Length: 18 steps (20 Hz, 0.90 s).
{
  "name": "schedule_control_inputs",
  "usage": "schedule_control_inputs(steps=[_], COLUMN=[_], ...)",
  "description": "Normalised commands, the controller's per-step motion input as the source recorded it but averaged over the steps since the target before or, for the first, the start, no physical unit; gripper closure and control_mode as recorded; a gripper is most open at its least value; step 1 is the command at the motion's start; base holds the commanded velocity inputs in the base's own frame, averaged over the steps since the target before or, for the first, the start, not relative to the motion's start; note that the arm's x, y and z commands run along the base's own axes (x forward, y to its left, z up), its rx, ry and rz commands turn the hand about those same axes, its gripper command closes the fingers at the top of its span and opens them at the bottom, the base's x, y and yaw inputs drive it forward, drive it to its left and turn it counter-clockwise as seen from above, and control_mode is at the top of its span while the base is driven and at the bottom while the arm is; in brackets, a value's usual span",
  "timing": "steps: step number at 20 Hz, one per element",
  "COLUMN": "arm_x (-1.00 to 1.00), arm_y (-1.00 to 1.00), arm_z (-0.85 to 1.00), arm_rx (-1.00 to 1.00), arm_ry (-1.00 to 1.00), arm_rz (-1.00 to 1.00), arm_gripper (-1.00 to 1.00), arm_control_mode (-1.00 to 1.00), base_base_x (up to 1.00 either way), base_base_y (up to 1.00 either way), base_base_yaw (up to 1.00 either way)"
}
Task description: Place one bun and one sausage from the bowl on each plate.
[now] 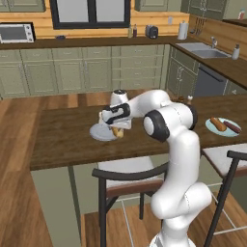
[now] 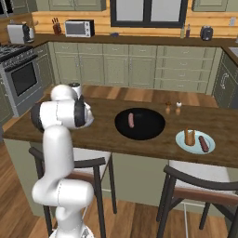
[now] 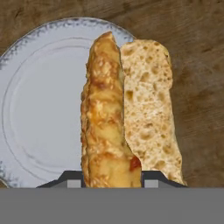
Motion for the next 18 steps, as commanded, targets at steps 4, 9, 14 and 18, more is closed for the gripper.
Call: schedule_control_inputs(steps=[4,9,14,18], arm_x=[0.47,0.17,0.00,-0.01], arm_y=[0.03,0.00,0.00,0.00], arm_z=[0.19,0.00,-0.04,-0.05], arm_rx=[0.00,0.00,0.00,0.00], arm_ry=[0.04,0.01,-0.01,-0.07], arm_rz=[0.00,0.00,0.00,0.00], arm_gripper=[1.00,-1.00,-1.00,-1.00], arm_control_mode=[-1.00,-1.00,-1.00,-1.00], base_base_x=[0.00,0.00,0.00,0.00], base_base_y=[0.00,0.00,0.00,0.00], base_base_yaw=[0.00,0.00,0.00,0.00])
